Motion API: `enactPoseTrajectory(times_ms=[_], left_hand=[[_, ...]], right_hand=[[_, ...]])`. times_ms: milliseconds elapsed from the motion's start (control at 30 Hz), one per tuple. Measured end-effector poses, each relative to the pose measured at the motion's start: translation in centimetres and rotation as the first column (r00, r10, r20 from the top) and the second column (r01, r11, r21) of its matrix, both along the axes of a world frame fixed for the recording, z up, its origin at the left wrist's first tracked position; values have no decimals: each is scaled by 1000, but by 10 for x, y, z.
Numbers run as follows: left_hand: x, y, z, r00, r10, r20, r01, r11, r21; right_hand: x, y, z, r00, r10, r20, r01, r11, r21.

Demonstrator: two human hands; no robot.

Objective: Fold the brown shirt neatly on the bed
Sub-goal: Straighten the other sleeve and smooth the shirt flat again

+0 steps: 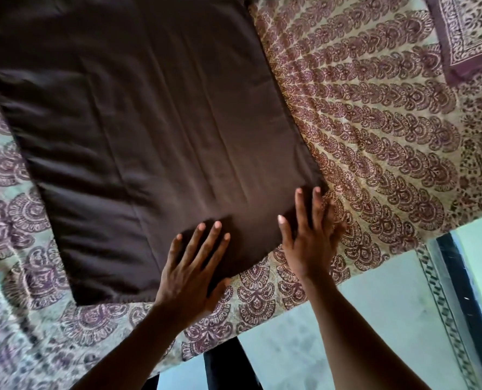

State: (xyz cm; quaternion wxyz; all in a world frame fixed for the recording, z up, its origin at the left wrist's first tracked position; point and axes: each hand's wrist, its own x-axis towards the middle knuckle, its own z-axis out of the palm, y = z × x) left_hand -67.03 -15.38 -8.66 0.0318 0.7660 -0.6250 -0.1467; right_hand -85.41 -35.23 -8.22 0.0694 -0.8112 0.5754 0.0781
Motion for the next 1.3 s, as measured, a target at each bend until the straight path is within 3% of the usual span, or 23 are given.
enactPoseTrajectory(times_ms=[133,200,267,333,567,633,700,833,1100,1300], left_hand=[[6,0,3,995,71,-67,-74,996,-48],[16,0,2,987,151,-61,-156,985,-78],[31,2,-1,972,233,-23,-234,968,-86],[48,9,-3,956,291,28,-288,954,-79],[63,86,-4,932,350,96,-349,937,-30],[59,102,-1,915,395,76,-394,919,-33],[56,109,3,897,440,48,-436,897,-66],[69,121,1,848,526,60,-521,850,-83],[59,174,2,879,478,-3,-477,878,-41],[140,123,8,880,473,-52,-472,854,-221]], right_hand=[[12,-2,8,998,-52,39,57,992,-117],[37,-3,8,995,58,79,-46,988,-147],[62,-3,4,966,226,128,-217,973,-79],[68,2,-4,951,288,113,-284,957,-49],[28,20,-1,995,-66,71,67,998,-11],[39,35,6,998,3,55,1,998,-61],[63,59,11,981,183,61,-177,980,-86],[113,116,4,886,450,114,-455,890,25],[89,171,7,902,419,105,-428,899,94],[201,148,9,857,473,205,-472,880,-57]])
